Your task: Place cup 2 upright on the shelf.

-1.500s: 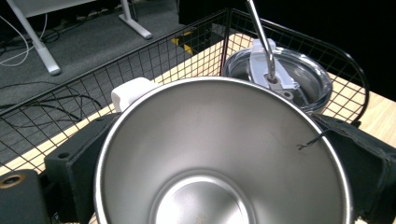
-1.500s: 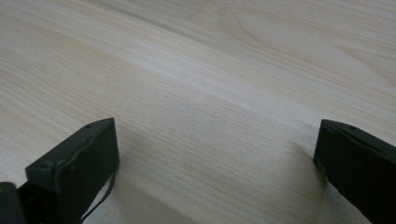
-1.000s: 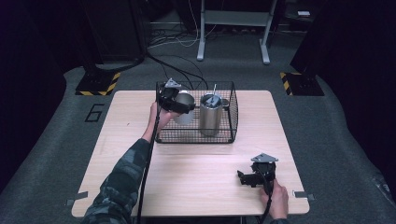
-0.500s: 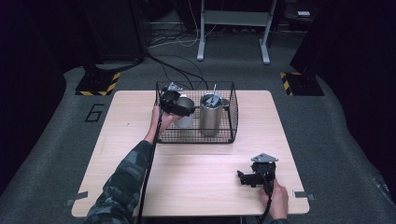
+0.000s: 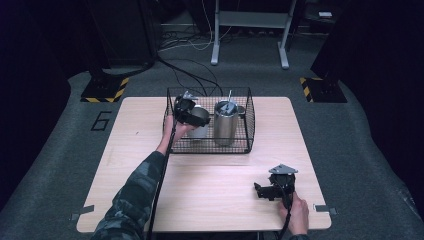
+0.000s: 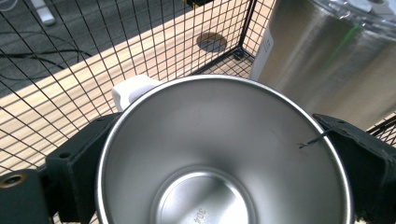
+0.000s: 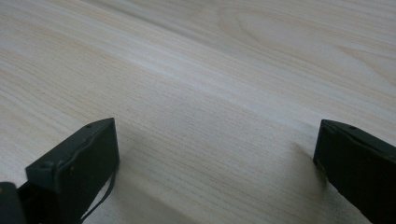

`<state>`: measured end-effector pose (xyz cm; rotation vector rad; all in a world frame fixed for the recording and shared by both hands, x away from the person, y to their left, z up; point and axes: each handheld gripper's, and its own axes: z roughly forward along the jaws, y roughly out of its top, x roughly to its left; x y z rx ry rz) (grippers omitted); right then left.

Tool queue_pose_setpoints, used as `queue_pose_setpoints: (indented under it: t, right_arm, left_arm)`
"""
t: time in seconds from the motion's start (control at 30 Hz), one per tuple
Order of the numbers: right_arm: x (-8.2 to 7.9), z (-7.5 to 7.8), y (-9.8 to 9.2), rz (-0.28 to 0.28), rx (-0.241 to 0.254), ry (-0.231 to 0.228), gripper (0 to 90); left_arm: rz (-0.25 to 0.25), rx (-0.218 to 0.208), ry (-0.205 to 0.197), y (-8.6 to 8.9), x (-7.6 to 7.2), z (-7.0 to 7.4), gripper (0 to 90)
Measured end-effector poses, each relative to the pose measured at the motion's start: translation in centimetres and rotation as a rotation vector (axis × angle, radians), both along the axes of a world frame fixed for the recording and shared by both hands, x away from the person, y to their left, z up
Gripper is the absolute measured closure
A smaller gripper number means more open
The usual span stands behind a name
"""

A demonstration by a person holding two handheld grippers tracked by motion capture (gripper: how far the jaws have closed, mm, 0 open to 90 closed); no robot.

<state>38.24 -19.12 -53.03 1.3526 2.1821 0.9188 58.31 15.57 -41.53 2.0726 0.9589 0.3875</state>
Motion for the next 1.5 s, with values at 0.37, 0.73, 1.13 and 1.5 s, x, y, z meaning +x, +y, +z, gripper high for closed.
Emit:
queue_pose_setpoints:
  t: [0.37,0.73,1.13,1.5]
  right_arm:
    - [0.0,0.0,0.0,0.0,0.001,0.0,0.0]
    - [0.0,0.0,0.0,0.0,0.001,0.0,0.0]
    - [0.0,0.0,0.0,-0.003,0.004,0.0,0.0]
    - [0.0,0.0,0.0,-0.004,0.005,0.001,0.0]
  left_arm:
    - [0.022,0.008,0.029,0.0,0.3,-0.4,6.0]
    - [0.028,0.032,0.054,0.0,0.5,-0.5,5.9]
    - [0.026,0.083,0.078,-0.5,0.7,-1.1,5.8]
    - [0.034,0.078,0.046,-0.5,0.3,-0.2,4.7]
